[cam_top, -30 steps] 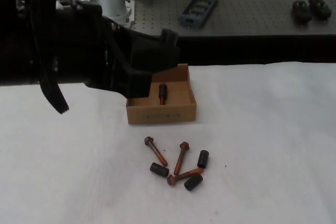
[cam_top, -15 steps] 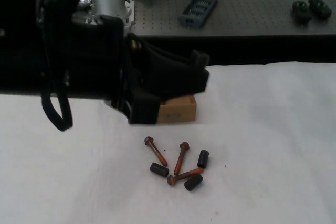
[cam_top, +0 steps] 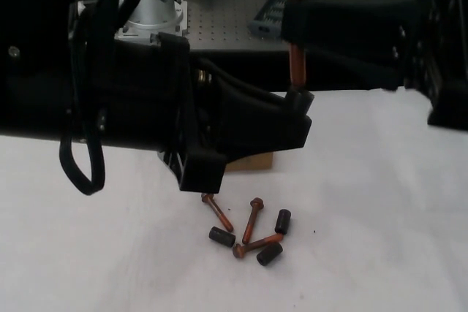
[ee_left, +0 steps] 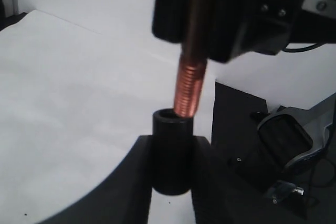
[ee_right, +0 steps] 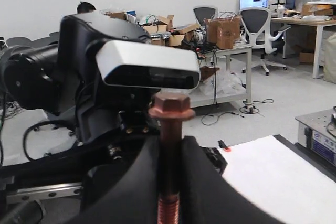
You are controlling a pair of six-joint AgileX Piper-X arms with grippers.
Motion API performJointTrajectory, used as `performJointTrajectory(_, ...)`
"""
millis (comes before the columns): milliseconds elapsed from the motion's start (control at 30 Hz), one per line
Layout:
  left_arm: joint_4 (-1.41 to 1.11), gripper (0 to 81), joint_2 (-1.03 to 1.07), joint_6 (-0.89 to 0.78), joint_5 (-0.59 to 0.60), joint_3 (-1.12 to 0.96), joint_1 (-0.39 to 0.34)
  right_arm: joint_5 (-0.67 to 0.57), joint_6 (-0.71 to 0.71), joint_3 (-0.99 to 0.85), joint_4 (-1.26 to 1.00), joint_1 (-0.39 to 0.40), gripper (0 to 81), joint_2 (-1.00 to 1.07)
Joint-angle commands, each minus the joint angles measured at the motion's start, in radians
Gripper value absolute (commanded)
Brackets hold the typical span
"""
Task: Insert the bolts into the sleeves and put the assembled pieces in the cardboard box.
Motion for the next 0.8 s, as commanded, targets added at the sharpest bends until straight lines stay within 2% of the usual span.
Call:
performJointTrajectory(0, -0.028, 0.6, -0.013, 0.022, 0.04, -0.003, -0.004, 0.009, 0.012, 0.002, -0.033, 0.002, 3.8, -0.013)
performJointTrajectory(767, -0.105, 0.6, -0.018, -0.015, 0.044, -0.003, -0.004, 0.061, -0.032, 0.009, -0.051, 0.002, 3.8, -0.01)
